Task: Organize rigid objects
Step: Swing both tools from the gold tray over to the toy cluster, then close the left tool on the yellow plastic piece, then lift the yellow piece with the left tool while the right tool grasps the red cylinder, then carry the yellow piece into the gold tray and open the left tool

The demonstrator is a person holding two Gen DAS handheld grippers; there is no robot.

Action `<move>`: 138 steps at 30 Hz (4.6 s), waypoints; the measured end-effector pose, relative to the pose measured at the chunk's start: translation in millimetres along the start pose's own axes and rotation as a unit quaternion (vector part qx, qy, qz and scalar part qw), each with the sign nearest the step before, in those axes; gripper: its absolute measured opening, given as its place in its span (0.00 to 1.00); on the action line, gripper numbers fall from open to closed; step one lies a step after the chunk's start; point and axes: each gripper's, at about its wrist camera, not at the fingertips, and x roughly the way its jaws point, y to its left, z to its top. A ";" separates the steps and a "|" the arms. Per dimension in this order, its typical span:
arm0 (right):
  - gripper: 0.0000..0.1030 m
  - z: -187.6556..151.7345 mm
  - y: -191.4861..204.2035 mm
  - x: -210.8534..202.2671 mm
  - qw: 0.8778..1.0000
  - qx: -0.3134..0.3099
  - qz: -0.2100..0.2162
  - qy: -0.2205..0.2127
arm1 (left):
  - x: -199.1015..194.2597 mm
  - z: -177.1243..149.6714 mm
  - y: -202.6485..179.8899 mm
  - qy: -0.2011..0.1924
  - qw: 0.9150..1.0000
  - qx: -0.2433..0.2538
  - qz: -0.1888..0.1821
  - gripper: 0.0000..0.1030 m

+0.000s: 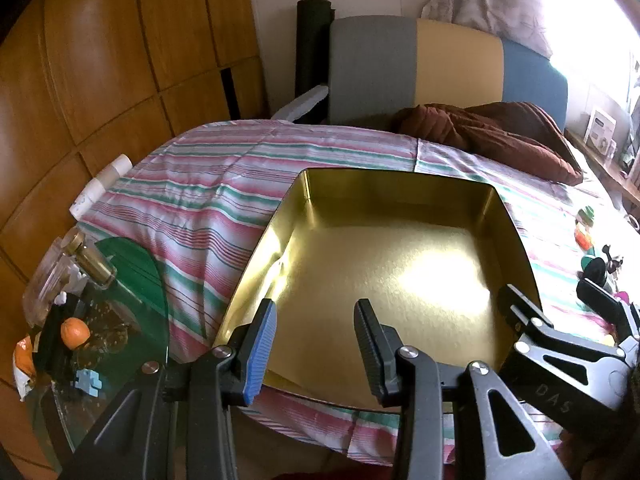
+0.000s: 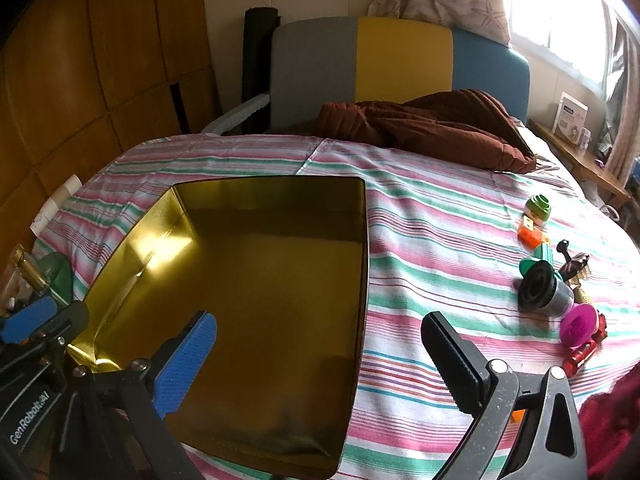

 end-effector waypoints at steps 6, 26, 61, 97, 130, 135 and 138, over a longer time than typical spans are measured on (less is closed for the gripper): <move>1.00 -2.7 -8.7 -5.4 1.000 0.008 0.000 -0.002 | 1.5 -2.4 -1.7 0.003 1.000 0.002 -0.005 0.39; 1.00 -38.1 -110.7 -51.4 0.998 0.059 -0.009 0.004 | -9.1 -25.7 -52.0 0.012 0.987 0.068 -0.147 0.39; 1.00 -88.9 -326.9 -41.5 0.970 0.210 -0.102 0.065 | 19.2 -58.6 -301.1 0.087 0.870 0.326 -0.360 0.64; 0.91 -97.3 -306.9 -16.2 0.984 0.148 -0.091 0.043 | -13.8 -75.1 -246.4 -0.037 0.860 0.313 -0.401 0.26; 0.71 -105.6 -275.0 -18.7 0.987 0.124 -0.091 0.044 | 59.0 27.3 -65.1 -0.005 0.954 0.068 -0.291 0.26; 0.71 -105.2 -259.1 -20.3 0.989 0.122 -0.074 0.049 | 97.5 40.3 -31.2 0.046 0.962 0.025 -0.269 0.26; 0.71 -103.8 -245.1 -21.7 0.991 0.107 -0.067 0.050 | 118.1 46.1 -17.5 0.064 0.969 0.022 -0.236 0.26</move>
